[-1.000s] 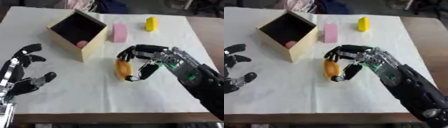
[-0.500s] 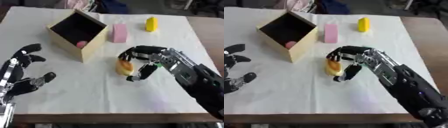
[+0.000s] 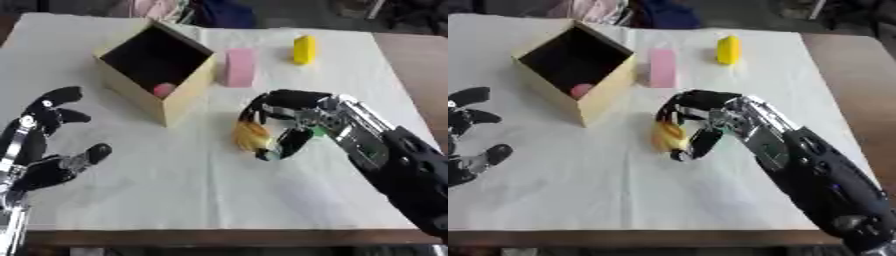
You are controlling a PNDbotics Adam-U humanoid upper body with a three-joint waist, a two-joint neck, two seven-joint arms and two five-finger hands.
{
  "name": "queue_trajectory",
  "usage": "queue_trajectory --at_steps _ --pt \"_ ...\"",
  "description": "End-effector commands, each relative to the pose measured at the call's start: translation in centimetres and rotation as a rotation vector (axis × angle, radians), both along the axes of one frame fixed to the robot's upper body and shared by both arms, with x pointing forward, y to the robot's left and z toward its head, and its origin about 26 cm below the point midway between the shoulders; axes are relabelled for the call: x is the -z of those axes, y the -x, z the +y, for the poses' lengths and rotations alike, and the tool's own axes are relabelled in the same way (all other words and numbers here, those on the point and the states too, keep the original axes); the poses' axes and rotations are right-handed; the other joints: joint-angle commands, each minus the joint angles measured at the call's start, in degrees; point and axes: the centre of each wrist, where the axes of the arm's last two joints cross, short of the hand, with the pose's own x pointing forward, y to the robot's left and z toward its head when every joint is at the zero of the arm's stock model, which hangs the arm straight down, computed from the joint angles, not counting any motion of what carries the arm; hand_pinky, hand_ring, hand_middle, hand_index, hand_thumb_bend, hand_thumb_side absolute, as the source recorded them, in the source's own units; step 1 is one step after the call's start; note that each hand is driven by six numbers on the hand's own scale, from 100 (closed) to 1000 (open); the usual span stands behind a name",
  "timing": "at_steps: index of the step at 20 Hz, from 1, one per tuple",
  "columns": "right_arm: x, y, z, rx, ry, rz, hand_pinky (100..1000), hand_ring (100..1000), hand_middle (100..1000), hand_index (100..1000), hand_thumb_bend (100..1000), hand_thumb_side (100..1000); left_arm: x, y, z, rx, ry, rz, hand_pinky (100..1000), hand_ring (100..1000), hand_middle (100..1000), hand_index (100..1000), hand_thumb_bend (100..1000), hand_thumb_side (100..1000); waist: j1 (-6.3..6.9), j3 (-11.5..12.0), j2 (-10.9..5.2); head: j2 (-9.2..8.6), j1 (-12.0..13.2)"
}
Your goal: Pick up objects on the table and place them in the box.
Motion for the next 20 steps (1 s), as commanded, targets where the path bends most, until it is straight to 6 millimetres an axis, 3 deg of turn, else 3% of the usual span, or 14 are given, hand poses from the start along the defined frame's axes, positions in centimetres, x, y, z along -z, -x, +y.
queue_trajectory --at_steps 1,3,13,17,20 --pt "-1.1 -0.3 -0.3 0.015 -0.032 -0.096 633 567 579 685 192 100 -1.0 0.0 0.0 0.011 -0.007 -0.032 777 644 846 807 784 362 -0.30 -0.05 -0.23 0.28 -0.27" --pt "-1.1 -0.3 -0.3 0.020 -0.055 -0.129 609 543 554 659 100 100 -1.0 0.0 0.0 0.010 -0.007 -0.032 776 644 846 807 782 363 -0.30 -0.06 -0.22 0.28 -0.29" --pt "-1.9 -0.3 -0.6 0.045 -0.173 -0.284 508 462 465 550 100 100 -1.0 0.0 0.0 0.008 -0.004 -0.031 776 644 846 808 771 371 -0.33 -0.05 -0.22 0.28 -0.35" --pt "-3.5 -0.1 -0.8 0.040 -0.212 -0.342 504 457 460 544 100 100 -1.0 0.1 0.0 0.007 -0.003 -0.033 776 645 846 808 771 371 -0.40 -0.04 -0.27 0.28 -0.35" --pt "-5.8 0.3 -0.8 0.031 -0.259 -0.381 504 455 458 543 100 100 -1.1 0.1 0.0 0.008 -0.004 -0.034 776 645 846 808 772 371 -0.50 0.03 -0.28 0.28 -0.37"
